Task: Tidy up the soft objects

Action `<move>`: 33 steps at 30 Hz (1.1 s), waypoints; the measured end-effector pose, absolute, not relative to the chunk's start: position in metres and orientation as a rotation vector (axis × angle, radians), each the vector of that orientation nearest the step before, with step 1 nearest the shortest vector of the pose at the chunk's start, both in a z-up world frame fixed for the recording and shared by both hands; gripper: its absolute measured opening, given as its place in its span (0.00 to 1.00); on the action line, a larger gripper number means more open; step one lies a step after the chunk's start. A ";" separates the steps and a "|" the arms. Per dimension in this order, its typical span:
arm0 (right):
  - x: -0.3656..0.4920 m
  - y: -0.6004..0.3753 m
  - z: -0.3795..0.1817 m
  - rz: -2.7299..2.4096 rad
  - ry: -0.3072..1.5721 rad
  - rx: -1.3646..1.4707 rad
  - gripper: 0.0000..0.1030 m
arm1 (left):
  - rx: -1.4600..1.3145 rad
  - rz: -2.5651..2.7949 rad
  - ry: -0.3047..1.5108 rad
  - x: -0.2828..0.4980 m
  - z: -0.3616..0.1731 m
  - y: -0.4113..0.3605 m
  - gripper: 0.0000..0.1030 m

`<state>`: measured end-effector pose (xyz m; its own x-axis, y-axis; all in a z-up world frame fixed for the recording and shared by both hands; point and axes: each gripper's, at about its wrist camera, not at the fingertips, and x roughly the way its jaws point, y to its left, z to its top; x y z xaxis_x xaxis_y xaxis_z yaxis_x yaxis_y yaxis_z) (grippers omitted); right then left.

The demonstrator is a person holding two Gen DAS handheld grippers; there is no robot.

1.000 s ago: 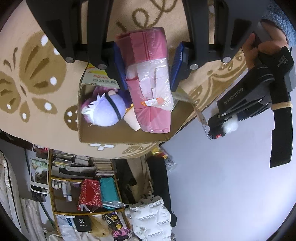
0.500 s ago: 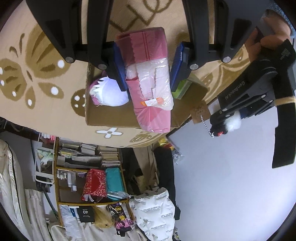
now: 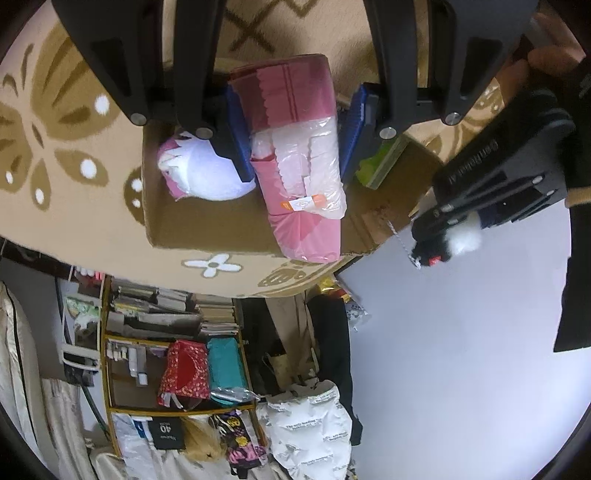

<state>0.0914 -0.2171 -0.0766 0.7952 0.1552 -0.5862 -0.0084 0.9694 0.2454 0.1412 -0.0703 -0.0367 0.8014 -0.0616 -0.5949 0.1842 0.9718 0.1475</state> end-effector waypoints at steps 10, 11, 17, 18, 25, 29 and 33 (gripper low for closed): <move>0.098 -0.216 -0.075 0.094 0.649 0.232 0.47 | 0.193 -0.109 0.712 0.150 -0.051 -0.064 0.47; 0.098 -0.217 -0.076 0.093 0.652 0.234 0.48 | 0.200 -0.104 0.708 0.149 -0.051 -0.064 0.52; 0.093 -0.220 -0.072 0.089 0.648 0.246 0.68 | 0.178 -0.115 0.709 0.143 -0.047 -0.059 0.74; 0.092 -0.219 -0.071 0.086 0.647 0.244 0.71 | 0.181 -0.115 0.706 0.141 -0.046 -0.059 0.78; 0.077 -0.222 -0.063 0.060 0.632 0.252 0.88 | 0.229 -0.069 0.666 0.128 -0.036 -0.053 0.97; 0.069 -0.224 -0.057 0.050 0.622 0.258 0.99 | 0.220 -0.061 0.663 0.121 -0.029 -0.045 0.98; 0.061 -0.228 -0.051 0.034 0.615 0.265 0.99 | 0.182 -0.074 0.666 0.113 -0.022 -0.035 0.99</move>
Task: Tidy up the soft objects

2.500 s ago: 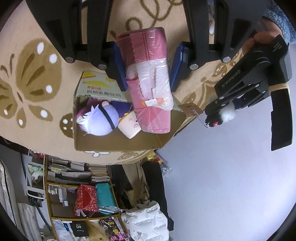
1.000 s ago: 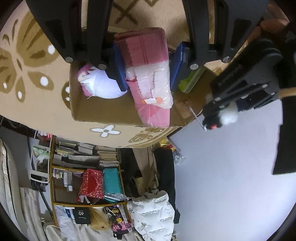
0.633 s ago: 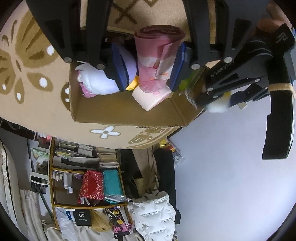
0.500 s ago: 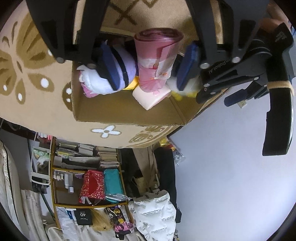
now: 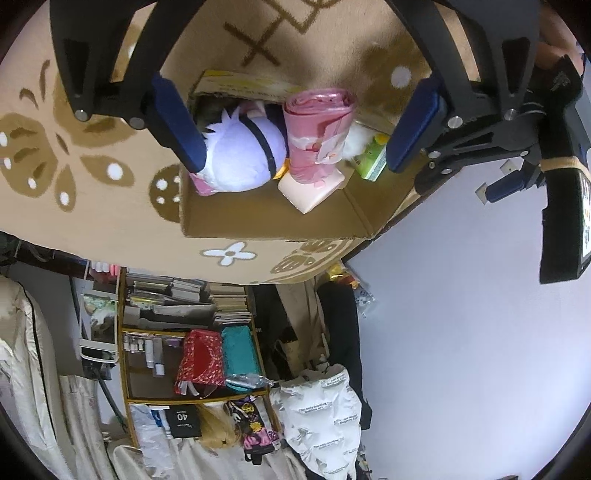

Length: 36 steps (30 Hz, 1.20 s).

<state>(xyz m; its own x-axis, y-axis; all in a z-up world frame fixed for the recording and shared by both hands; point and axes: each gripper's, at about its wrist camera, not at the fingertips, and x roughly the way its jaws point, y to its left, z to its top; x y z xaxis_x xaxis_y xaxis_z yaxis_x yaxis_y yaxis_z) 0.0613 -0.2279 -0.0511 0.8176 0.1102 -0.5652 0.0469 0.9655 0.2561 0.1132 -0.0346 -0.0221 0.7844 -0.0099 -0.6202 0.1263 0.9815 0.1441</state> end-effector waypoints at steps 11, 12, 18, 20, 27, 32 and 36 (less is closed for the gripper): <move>0.033 -0.237 -0.037 0.004 0.598 0.279 0.99 | 0.190 -0.073 0.654 0.086 -0.005 -0.015 0.99; 0.030 -0.237 -0.036 0.006 0.597 0.277 0.99 | 0.198 -0.074 0.658 0.083 -0.004 -0.013 0.99; 0.012 -0.238 -0.026 -0.004 0.574 0.276 0.99 | 0.165 -0.093 0.685 0.069 0.005 -0.001 0.99; 0.007 -0.239 -0.022 0.000 0.564 0.284 0.99 | 0.153 -0.102 0.677 0.062 0.011 0.002 0.99; -0.012 -0.239 -0.015 0.003 0.541 0.294 0.99 | 0.198 -0.098 0.645 0.036 0.021 0.004 0.99; -0.026 -0.236 -0.014 -0.005 0.537 0.282 0.99 | 0.200 -0.104 0.655 0.025 0.018 0.007 0.99; -0.033 -0.235 -0.017 -0.014 0.541 0.268 0.99 | 0.203 -0.111 0.655 0.019 0.017 0.009 0.99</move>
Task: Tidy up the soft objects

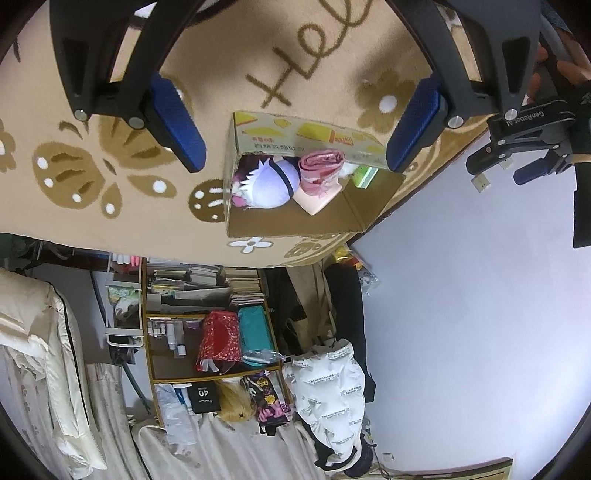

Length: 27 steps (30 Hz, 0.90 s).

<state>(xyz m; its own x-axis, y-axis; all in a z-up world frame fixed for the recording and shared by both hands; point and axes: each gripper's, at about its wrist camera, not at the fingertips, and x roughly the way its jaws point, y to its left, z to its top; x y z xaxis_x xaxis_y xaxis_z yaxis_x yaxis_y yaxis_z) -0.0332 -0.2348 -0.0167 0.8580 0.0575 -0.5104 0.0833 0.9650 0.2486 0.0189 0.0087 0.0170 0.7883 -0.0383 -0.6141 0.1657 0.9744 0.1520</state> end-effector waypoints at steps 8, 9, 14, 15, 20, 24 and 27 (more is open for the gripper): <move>-0.038 -0.235 -0.024 -0.029 0.571 0.259 0.99 | 0.199 -0.119 0.665 0.015 0.013 0.010 0.99; -0.038 -0.235 -0.025 -0.032 0.575 0.260 0.99 | 0.207 -0.115 0.666 0.014 0.012 0.009 0.99; -0.036 -0.234 -0.030 -0.050 0.586 0.255 0.99 | 0.244 -0.113 0.676 0.016 0.008 0.004 0.99; -0.036 -0.234 -0.031 -0.051 0.590 0.253 0.99 | 0.247 -0.114 0.679 0.017 0.007 0.003 0.99; -0.033 -0.233 -0.035 -0.056 0.602 0.251 0.99 | 0.282 -0.087 0.671 0.018 0.005 -0.002 0.99; -0.033 -0.233 -0.035 -0.057 0.605 0.253 0.99 | 0.310 -0.078 0.647 0.016 0.007 -0.006 0.99; -0.032 -0.233 -0.037 -0.060 0.611 0.251 0.99 | 0.303 -0.092 0.652 0.016 0.007 -0.006 0.99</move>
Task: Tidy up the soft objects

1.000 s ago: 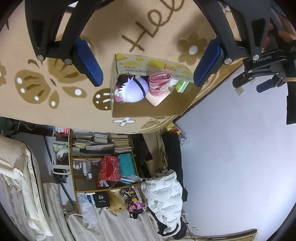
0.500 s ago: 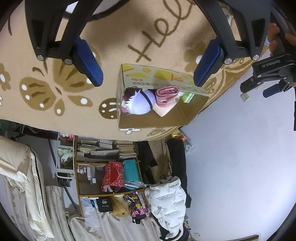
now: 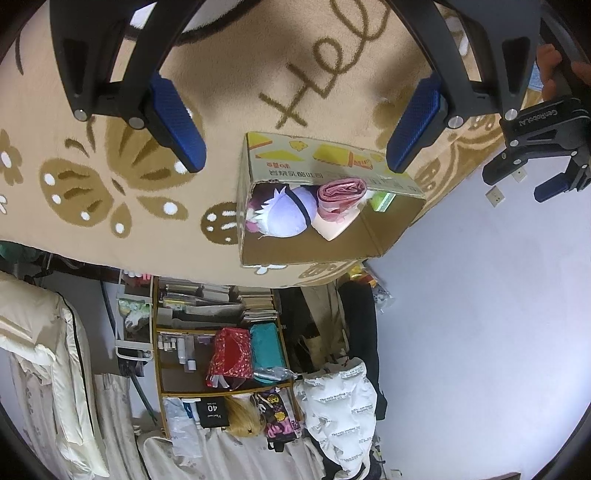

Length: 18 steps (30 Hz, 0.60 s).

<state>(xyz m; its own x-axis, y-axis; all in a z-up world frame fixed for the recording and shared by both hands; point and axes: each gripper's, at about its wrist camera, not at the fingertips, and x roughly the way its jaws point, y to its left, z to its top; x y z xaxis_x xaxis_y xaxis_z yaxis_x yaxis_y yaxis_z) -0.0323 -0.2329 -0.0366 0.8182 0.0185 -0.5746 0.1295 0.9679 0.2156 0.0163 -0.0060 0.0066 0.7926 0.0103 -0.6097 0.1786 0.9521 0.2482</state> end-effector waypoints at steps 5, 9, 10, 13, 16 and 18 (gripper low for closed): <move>-0.032 -0.232 -0.041 -0.062 0.622 0.248 0.99 | 0.305 -0.097 0.651 0.015 0.006 -0.007 0.99; -0.032 -0.232 -0.042 -0.063 0.624 0.248 0.99 | 0.304 -0.095 0.648 0.015 0.006 -0.006 0.99; -0.032 -0.232 -0.043 -0.064 0.623 0.248 0.99 | 0.304 -0.096 0.647 0.015 0.007 -0.007 0.99; -0.032 -0.232 -0.042 -0.063 0.622 0.251 0.99 | 0.305 -0.100 0.650 0.015 0.007 -0.007 0.99; -0.031 -0.232 -0.043 -0.060 0.624 0.252 0.99 | 0.310 -0.096 0.649 0.015 0.007 -0.008 0.99; -0.031 -0.233 -0.043 -0.062 0.625 0.253 0.99 | 0.312 -0.099 0.652 0.015 0.006 -0.009 0.99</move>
<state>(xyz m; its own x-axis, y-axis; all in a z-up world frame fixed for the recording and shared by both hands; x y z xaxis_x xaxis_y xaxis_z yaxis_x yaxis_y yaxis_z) -0.0310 -0.2325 -0.0433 0.8100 0.0187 -0.5861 0.1336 0.9673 0.2154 0.0151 -0.0092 0.0062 0.7922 0.0063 -0.6102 0.1880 0.9488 0.2538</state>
